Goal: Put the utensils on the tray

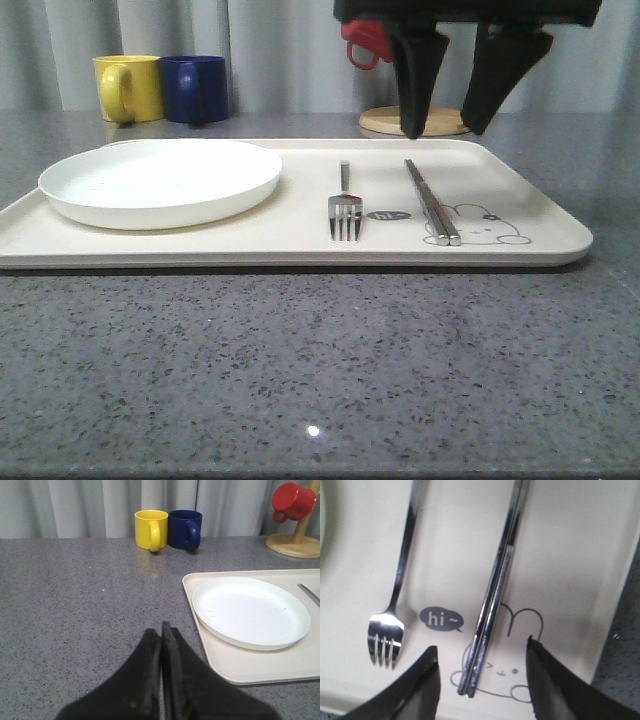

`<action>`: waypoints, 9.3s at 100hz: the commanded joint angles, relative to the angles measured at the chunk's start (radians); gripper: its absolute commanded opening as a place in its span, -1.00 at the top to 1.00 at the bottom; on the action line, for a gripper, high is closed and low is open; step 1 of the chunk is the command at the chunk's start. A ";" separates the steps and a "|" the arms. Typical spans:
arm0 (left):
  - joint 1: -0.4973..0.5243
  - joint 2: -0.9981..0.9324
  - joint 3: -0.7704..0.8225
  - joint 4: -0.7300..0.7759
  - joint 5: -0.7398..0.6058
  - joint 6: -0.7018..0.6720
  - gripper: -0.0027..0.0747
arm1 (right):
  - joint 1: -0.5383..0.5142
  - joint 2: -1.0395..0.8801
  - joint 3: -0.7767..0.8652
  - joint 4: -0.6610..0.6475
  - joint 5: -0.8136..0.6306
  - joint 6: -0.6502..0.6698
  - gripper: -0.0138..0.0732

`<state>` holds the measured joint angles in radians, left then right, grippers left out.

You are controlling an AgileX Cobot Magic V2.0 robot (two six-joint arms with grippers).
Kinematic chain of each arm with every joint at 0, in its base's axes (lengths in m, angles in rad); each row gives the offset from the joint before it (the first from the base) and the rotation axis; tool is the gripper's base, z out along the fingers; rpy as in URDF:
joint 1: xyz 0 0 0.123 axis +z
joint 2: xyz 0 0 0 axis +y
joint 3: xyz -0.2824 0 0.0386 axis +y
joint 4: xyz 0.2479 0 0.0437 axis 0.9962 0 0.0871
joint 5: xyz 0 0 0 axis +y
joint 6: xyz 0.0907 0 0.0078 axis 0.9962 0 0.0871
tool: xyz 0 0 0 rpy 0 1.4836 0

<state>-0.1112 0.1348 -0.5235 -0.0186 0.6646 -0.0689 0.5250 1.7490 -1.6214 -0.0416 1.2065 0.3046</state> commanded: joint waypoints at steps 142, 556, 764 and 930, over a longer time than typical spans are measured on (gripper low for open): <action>-0.005 0.016 -0.026 -0.009 -0.078 -0.001 0.98 | -0.799 0.154 -0.080 0.042 -0.020 -0.362 -0.21; -0.005 0.016 -0.026 -0.009 -0.078 -0.001 0.98 | -0.499 -1.439 1.071 0.003 -0.623 -0.164 0.83; -0.005 0.016 -0.026 -0.009 -0.078 -0.001 0.98 | -0.499 -1.765 1.649 -0.061 -1.198 -0.167 0.84; 0.067 -0.174 0.556 0.076 -0.628 -0.085 0.98 | -0.499 -1.764 1.649 -0.061 -1.198 -0.167 0.84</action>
